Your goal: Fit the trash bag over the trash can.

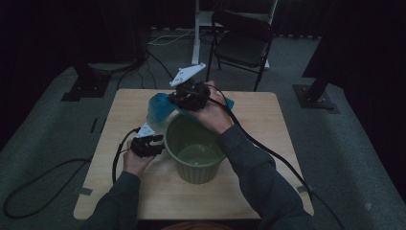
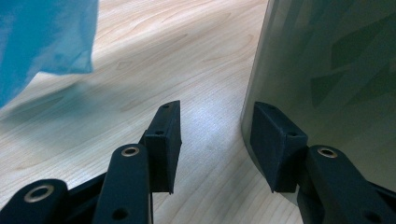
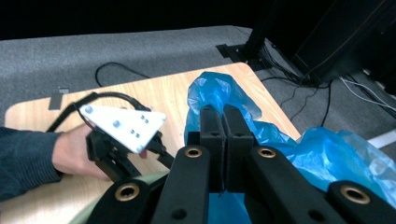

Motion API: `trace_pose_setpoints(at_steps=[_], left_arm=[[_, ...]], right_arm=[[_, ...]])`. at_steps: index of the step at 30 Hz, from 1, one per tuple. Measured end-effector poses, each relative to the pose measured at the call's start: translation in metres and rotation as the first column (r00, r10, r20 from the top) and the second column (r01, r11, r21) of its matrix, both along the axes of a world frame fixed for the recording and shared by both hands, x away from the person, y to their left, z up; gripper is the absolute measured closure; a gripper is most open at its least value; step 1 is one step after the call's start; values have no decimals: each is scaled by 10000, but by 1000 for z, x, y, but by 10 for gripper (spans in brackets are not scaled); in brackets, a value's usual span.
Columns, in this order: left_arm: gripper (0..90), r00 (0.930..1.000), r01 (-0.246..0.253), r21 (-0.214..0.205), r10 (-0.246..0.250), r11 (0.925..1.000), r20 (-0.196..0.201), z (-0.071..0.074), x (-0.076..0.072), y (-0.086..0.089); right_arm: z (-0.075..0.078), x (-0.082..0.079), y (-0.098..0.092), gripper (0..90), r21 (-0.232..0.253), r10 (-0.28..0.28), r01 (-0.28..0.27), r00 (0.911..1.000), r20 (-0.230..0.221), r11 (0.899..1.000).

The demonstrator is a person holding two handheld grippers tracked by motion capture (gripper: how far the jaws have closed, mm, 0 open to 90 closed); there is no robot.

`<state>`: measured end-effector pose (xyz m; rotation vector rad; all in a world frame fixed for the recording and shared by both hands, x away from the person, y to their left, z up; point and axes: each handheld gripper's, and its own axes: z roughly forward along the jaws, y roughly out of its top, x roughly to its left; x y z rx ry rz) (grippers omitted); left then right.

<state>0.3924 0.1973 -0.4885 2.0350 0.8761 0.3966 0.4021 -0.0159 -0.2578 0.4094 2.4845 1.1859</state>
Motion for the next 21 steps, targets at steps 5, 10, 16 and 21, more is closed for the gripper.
trace_pose_setpoints(at_steps=[5,10,16,21], left_arm=[[535,10000,-20,-43,20,10000,33,0,0,1],[536,9998,-103,-137,105,9999,138,2,-1,4],[535,9995,-167,-232,173,9996,279,4,-2,6],[527,9989,-220,-393,236,9990,409,5,-3,9]], right_arm=[[5,-4,11,891,119,178,-177,9998,-43,9998],[2,-4,14,891,-12,243,-243,9997,-69,9997],[-8,-3,12,890,-294,182,-185,9998,-89,9994],[-12,-3,10,890,-286,215,-218,9997,-91,9994]])
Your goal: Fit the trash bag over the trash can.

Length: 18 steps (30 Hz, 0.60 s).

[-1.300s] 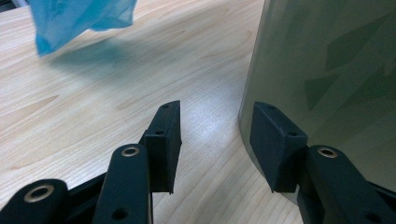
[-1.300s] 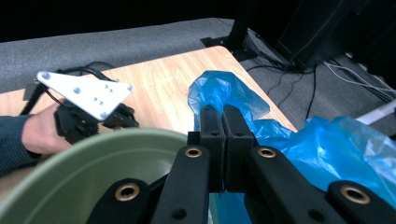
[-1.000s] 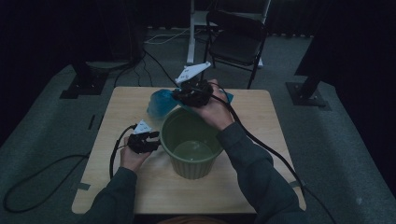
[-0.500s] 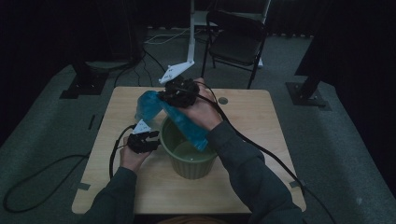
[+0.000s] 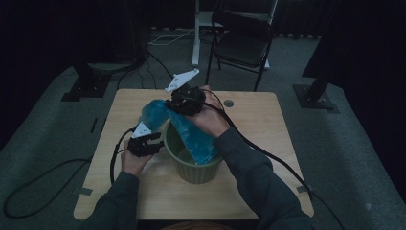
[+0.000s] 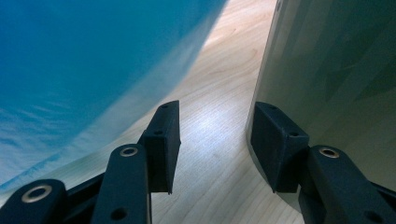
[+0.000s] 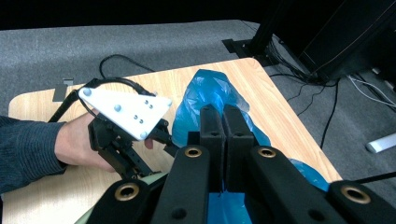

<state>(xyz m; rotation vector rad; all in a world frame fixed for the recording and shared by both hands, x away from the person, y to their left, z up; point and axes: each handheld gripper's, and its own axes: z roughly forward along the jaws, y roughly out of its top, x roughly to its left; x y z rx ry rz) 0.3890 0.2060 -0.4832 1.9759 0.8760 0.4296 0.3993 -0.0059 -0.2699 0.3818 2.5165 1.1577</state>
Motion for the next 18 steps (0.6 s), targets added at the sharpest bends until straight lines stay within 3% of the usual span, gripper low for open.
trace_pose_setpoints(at_steps=[3,18], left_arm=[[529,10000,-45,-118,45,9999,16,1,-1,2],[517,9988,-388,-822,410,9959,256,13,-6,15]], right_arm=[[-9,3,-5,890,-194,-90,88,9999,-124,9998],[-26,4,-30,890,-37,-62,61,9997,-252,10000]])
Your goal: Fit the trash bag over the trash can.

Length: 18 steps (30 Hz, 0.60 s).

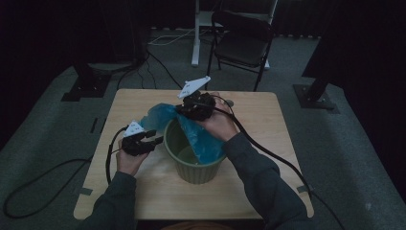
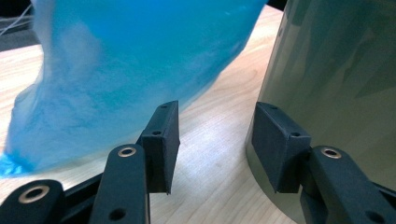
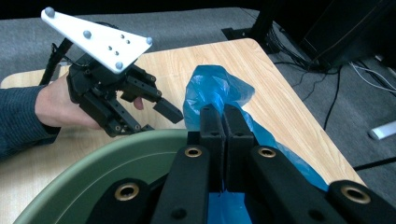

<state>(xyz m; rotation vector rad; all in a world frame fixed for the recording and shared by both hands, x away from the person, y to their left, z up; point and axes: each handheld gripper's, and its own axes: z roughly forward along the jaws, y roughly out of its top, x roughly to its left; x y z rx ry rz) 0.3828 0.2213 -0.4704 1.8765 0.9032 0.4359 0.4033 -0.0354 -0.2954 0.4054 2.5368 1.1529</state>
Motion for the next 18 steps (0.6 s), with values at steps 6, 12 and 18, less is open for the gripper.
trace_pose_setpoints(at_steps=[6,12,18], left_arm=[[497,9992,-248,-41,249,9997,308,11,-4,3],[397,9983,-365,4,365,9993,452,20,-6,2],[352,9936,-822,97,812,9966,788,30,-2,-1]], right_arm=[[-13,1,-14,889,-281,-10,9,10000,-56,9996],[-22,-2,-27,889,25,114,-113,9995,-284,9999],[-28,-15,-31,888,38,640,-639,9978,-182,9979]])
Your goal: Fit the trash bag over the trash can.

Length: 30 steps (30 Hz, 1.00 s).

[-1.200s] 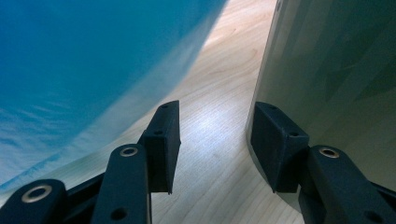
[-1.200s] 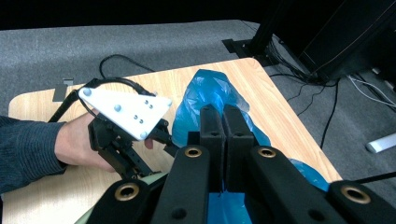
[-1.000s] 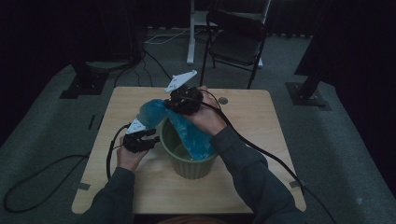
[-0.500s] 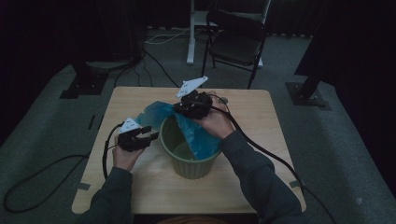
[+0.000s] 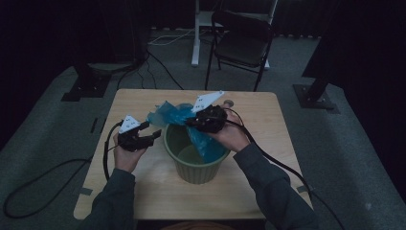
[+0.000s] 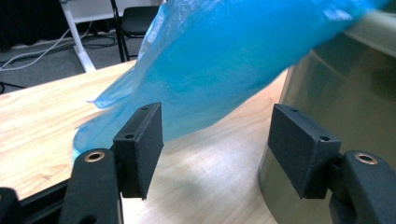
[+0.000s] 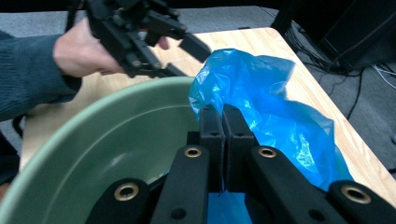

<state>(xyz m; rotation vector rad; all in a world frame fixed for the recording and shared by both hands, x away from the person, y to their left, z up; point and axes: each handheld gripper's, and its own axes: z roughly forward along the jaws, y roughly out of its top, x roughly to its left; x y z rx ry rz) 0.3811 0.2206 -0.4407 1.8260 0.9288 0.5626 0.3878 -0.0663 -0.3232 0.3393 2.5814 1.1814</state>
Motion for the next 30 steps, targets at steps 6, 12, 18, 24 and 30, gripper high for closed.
trace_pose_setpoints(at_steps=[6,12,18,24,30], left_arm=[[312,9999,106,229,-107,9997,51,5,10,-6],[525,9993,194,940,-222,9954,292,7,16,-22],[848,9983,22,1062,-84,9943,576,13,11,-26],[899,9965,-102,802,35,9967,836,19,7,-23],[900,9930,13,808,-108,9967,1178,23,-2,-23]], right_arm=[[1,-4,0,887,184,290,-289,9995,-96,9994],[0,-7,0,885,256,499,-493,9985,-203,9985],[-7,-11,-2,882,113,473,-470,9986,-236,9988],[-15,-19,0,879,-150,627,-632,9976,-281,9979],[-23,-22,-3,777,-395,658,-674,9970,-405,9969]])
